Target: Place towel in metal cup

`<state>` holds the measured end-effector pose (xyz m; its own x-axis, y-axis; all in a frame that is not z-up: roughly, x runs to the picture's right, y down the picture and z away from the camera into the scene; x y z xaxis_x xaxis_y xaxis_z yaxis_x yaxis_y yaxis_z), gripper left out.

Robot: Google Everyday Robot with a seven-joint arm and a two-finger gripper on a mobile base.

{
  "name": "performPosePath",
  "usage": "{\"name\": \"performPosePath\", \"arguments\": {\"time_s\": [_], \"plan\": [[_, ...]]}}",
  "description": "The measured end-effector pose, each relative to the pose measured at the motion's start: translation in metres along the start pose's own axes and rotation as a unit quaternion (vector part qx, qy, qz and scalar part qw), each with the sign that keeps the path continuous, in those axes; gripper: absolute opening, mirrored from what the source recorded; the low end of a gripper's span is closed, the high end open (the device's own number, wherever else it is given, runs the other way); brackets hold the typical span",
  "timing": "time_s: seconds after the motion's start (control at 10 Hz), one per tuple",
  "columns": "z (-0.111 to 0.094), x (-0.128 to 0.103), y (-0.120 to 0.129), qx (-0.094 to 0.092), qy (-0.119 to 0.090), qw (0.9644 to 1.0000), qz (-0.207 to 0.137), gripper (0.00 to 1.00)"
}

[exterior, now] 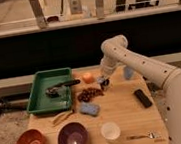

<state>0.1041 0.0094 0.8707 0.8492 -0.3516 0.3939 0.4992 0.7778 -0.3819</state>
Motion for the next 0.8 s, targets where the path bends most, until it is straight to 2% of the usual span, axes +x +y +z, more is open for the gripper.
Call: {"name": "performPosePath", "arguments": {"time_s": [0.1, 0.2, 0.4, 0.7, 0.8], "plan": [[0.0, 0.001, 0.001, -0.002, 0.001, 1.0, 0.0, 0.15], [0.004, 0.001, 0.001, -0.021, 0.006, 0.9998, -0.001, 0.27], [0.01, 0.0, 0.0, -0.048, 0.01, 0.9988, 0.0, 0.45], [0.013, 0.005, 0.003, -0.064, 0.012, 0.9979, 0.005, 0.74], [0.014, 0.005, 0.002, -0.067, 0.012, 0.9977, 0.005, 0.79]]}}
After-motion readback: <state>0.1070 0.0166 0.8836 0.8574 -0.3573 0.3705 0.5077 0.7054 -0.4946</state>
